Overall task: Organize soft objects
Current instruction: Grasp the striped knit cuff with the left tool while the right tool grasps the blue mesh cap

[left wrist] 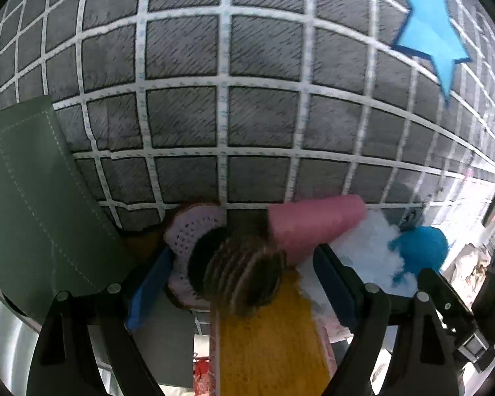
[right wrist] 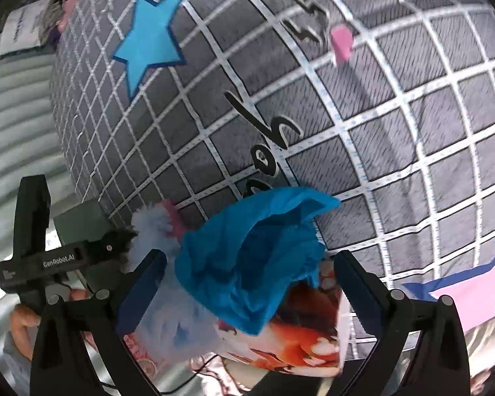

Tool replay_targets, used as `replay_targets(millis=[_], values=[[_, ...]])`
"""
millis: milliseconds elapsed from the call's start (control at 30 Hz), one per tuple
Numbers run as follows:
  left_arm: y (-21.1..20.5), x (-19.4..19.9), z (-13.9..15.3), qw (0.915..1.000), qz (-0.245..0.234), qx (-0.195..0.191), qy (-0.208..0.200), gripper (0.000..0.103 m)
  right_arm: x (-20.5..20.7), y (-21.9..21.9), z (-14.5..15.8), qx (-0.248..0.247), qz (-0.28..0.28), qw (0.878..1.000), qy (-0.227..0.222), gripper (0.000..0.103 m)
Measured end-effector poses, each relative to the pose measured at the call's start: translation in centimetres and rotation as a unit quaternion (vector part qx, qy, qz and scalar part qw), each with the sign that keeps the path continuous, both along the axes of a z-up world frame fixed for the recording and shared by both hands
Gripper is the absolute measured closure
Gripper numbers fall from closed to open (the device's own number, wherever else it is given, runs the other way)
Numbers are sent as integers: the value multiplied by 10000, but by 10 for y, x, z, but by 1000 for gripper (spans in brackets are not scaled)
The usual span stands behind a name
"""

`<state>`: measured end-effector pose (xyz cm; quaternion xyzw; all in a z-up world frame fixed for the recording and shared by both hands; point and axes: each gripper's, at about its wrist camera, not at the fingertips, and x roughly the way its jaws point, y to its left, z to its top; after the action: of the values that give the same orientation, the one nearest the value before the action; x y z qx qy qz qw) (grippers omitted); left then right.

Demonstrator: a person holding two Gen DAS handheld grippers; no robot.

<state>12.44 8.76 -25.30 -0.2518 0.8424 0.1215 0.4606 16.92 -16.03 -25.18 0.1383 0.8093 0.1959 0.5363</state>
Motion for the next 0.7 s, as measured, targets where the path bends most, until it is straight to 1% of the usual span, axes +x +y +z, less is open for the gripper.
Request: replay_targets(millis=[33,67,100,133,167,200,233,267,300,333,367,400,500,633,700], values=[[-2,0,-3,10000,19,-29,29,14,-1,1,-3,-14,5,10000,33,4],[-2,-1,-5,10000,34,-46,48,18,-1,1,-4,-1,-4,10000,60,10],[-2,-2,-6,10000,32,-35,62,21,0,1,-5,54,-31,9999,106,26],[-1,-2,-7,10000,20,-12,88,29,0,0,-7,127,-62,9997,175,40],[0,-4,-6,10000,68,-29,48,32,0,0,-8,188,-84,9996,214,45],[-1,-5,-7,9999,112,-48,-13,37,1,0,-8,268,-100,9993,244,52],[5,-5,-4,9998,174,-50,-92,43,2,-2,-7,316,-109,9992,234,57],[7,-6,1,9996,207,-72,-202,47,5,-6,-5,334,-124,9992,203,57],[12,-9,6,9990,265,-94,-339,49,8,-9,-1,352,-145,9992,132,58],[16,-8,11,9982,335,-117,-487,52,11,-11,2,371,-155,9992,64,61],[20,-9,17,9965,447,-127,-690,54,15,-14,6,387,-158,9991,-33,61],[22,-9,22,9955,501,-107,-798,54,20,-18,11,360,-169,9991,-139,61],[35,-5,40,9915,517,106,-1192,56,35,-33,23,276,-290,9984,-405,61],[49,1,67,9818,602,396,-1758,56,53,-58,37,94,-452,9960,-763,61],[51,4,77,9776,578,585,-1939,56,57,-67,42,-43,-499,9942,-949,61]])
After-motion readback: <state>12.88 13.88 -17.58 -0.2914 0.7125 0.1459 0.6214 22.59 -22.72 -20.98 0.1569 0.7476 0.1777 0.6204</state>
